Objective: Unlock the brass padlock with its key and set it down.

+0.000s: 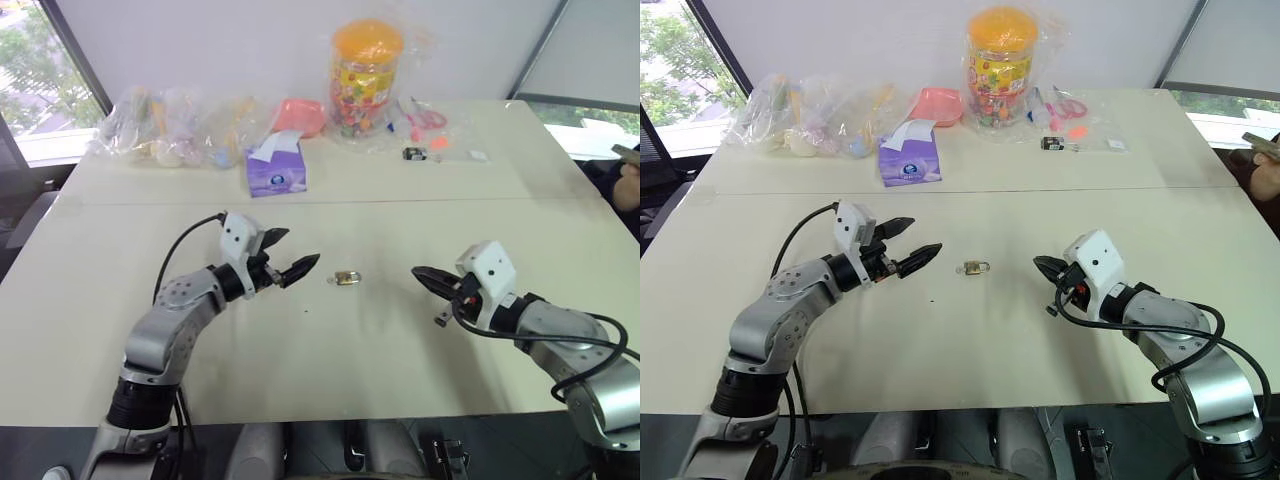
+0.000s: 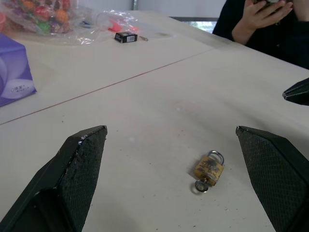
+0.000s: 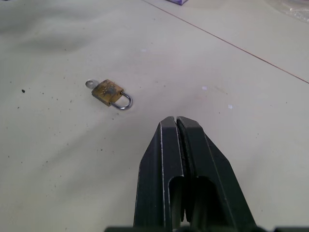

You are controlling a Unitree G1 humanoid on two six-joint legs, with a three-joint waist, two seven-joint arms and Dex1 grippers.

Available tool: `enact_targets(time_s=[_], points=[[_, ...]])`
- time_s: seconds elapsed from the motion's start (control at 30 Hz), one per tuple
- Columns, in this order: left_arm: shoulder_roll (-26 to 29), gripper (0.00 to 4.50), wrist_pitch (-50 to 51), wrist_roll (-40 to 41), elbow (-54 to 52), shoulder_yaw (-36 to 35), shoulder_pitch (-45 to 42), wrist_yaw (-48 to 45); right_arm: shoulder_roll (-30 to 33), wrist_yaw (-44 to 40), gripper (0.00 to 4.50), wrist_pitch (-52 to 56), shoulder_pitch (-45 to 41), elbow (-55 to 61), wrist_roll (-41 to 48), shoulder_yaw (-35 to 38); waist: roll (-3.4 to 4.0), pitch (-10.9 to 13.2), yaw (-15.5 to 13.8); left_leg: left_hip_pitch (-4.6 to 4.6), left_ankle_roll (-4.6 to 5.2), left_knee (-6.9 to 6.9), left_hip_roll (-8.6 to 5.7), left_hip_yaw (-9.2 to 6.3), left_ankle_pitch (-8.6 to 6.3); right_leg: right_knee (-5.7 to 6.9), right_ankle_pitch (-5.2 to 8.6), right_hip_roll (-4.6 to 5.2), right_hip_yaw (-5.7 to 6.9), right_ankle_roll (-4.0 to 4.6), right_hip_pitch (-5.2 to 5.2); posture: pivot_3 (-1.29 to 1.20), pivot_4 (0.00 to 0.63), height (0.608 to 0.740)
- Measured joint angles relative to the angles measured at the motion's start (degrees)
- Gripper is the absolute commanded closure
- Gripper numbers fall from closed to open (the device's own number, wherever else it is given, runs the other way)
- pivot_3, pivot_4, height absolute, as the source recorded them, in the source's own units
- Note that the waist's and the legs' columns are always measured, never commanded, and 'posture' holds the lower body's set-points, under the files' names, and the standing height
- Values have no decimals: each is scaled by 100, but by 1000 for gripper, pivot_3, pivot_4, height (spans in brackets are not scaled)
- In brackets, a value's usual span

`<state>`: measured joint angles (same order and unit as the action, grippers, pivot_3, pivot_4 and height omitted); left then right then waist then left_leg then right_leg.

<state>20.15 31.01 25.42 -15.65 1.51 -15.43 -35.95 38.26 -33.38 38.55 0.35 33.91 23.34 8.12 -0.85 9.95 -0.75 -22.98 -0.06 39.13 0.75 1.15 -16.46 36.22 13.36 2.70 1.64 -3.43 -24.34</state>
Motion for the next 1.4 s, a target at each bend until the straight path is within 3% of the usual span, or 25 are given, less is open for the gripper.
enact_targets(time_s=[0.8, 1.0, 1.13, 1.33, 1.4], points=[[-152, 36, -525, -218, 670, 207, -29, -220, 125, -131, 4500, 102, -357, -29, 40, -87, 0, 0, 0, 2, 0, 0, 1, 2, 0, 0, 0, -1, 1, 0, 0, 0, 150, 737], [319, 36, -310, -103, 661, 227, -82, -768, 259, -350, 4500, 48, -583, -151, -15, -365, 0, 0, 5, 3, 1, -2, 3, 5, 0, 0, 1, -1, 1, 2, -3, 0, 150, 737], [510, 0, -285, -104, 714, 212, -127, -985, 336, -600, 3179, -111, -844, -501, -129, -680, 0, 0, 3, 3, 1, -2, 3, 6, 0, 0, 1, 0, 1, 3, -3, 0, 150, 737], [581, 0, -320, -124, 883, 231, -307, -1169, 431, -1306, 29, -243, -1580, -1216, -229, -1319, 1, 0, 5, 3, 1, -2, 3, 7, 0, 0, 1, 0, 1, 3, -3, 0, 150, 737], [586, 0, -324, -127, 894, 239, -367, -1230, 435, -1582, 29, -306, -1935, -1599, -302, -1550, 1, 0, 12, 4, 1, -2, 3, 7, 0, 0, 0, 0, 1, 3, -3, 0, 150, 737]])
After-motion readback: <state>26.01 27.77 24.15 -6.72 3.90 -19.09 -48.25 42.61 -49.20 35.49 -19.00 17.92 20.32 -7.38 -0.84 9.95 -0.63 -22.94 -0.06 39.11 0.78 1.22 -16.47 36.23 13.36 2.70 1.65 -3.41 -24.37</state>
